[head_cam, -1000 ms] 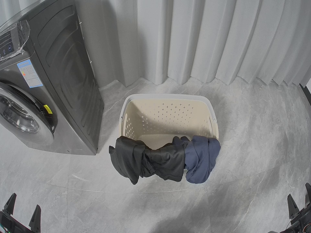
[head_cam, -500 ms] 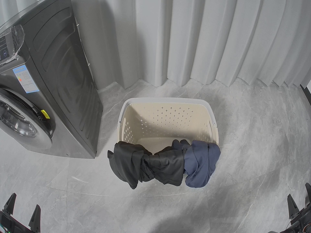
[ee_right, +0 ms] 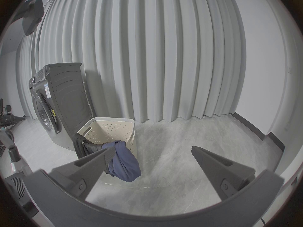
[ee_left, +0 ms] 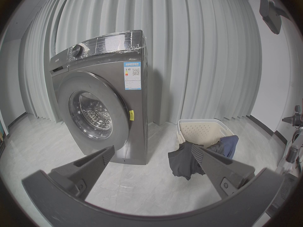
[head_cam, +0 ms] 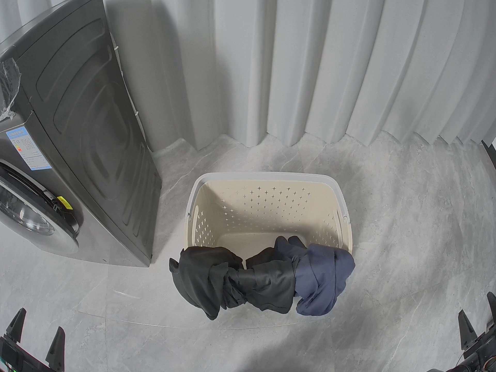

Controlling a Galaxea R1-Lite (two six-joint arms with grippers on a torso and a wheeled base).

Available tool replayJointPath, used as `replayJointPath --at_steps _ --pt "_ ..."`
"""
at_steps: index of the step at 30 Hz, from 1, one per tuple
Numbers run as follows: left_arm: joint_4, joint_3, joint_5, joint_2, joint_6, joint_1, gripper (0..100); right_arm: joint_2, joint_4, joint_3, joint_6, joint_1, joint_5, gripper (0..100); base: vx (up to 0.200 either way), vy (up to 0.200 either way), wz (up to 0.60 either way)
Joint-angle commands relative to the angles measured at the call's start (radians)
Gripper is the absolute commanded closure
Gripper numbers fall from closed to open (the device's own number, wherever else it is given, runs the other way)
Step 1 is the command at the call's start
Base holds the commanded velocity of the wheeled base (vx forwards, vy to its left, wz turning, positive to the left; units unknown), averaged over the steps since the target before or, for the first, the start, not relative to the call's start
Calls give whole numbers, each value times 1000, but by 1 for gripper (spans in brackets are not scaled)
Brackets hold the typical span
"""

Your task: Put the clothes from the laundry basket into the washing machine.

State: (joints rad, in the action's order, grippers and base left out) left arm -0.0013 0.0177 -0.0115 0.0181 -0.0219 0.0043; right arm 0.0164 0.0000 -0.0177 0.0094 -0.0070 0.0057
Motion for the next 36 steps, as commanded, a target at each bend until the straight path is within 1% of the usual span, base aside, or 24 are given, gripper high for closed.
replayJointPath --at_steps 1,5,17,20,29,36 --pt "0 -18 -1 -13 -1 0 0 -4 0 18 1 1 0 0 0 -200 0" --pt "0 -18 -1 -13 0 0 0 -4 0 18 1 1 0 0 0 -200 0" --pt "0 -18 1 -13 4 0 0 -4 0 18 0 -1 0 0 0 0 0" --pt "0 -18 -1 -13 0 0 0 -4 0 18 0 -1 0 0 0 0 0" --pt "-2 -18 1 -13 0 0 0 -4 0 18 0 -1 0 0 200 0 0" --pt "-2 -18 1 -13 -1 0 0 -4 0 18 0 1 0 0 0 0 0"
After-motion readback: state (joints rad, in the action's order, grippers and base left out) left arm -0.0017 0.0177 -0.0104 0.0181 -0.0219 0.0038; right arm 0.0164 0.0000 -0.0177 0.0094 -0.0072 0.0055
